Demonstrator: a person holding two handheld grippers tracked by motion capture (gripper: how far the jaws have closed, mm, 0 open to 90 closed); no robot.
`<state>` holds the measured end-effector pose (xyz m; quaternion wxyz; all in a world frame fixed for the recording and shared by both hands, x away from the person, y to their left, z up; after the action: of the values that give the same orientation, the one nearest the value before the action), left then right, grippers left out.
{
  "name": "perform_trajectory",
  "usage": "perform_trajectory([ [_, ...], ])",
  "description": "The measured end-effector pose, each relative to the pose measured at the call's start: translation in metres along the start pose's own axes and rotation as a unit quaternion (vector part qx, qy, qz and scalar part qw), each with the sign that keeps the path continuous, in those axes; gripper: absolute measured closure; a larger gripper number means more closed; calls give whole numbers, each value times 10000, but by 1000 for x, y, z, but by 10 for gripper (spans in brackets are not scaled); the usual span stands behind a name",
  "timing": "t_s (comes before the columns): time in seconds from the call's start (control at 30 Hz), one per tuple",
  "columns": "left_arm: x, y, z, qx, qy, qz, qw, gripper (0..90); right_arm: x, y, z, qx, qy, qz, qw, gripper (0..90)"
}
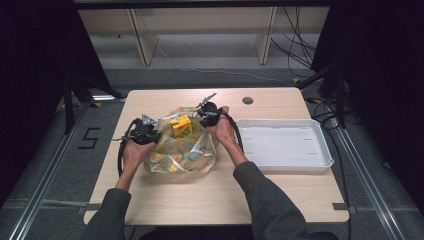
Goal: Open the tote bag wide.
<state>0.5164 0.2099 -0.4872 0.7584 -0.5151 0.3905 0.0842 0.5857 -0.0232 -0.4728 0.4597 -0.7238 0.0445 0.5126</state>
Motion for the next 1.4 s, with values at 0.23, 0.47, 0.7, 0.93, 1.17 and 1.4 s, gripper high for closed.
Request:
perform_trajectory([
  [0.23,-12,3,0,210,-36,67,9998,748,12,13,0,78,104,487,9987,900],
  [0.47,-5,8,0,149,46,112,9998,786,28,22,2,78,183,823,9964,900],
  [0.7,-1,11,-2,199,6,154,9997,809,32,26,8,179,120,976,9950,900],
  [0.93,-18,9,0,-51,24,-69,10000,649,9,16,-1,782,-82,118,9968,561],
  [1.17,-55,1,-2,-434,102,-613,9971,471,-31,-6,6,962,-313,-640,9928,422],
  [1.4,-89,7,-18,-658,398,-913,9929,356,-49,-17,21,707,-626,-871,9917,375],
])
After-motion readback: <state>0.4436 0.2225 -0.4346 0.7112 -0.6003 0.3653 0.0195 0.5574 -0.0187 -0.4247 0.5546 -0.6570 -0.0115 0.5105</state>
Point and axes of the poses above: each handheld gripper's, and its own axes: x roughly forward along the jaws, y roughly out of its underside, z roughly to its left, the point moved 3 cm from there along x, roughly forward along the jaws, and after that the axes turned 4 degrees about x, right-handed, at the moved point
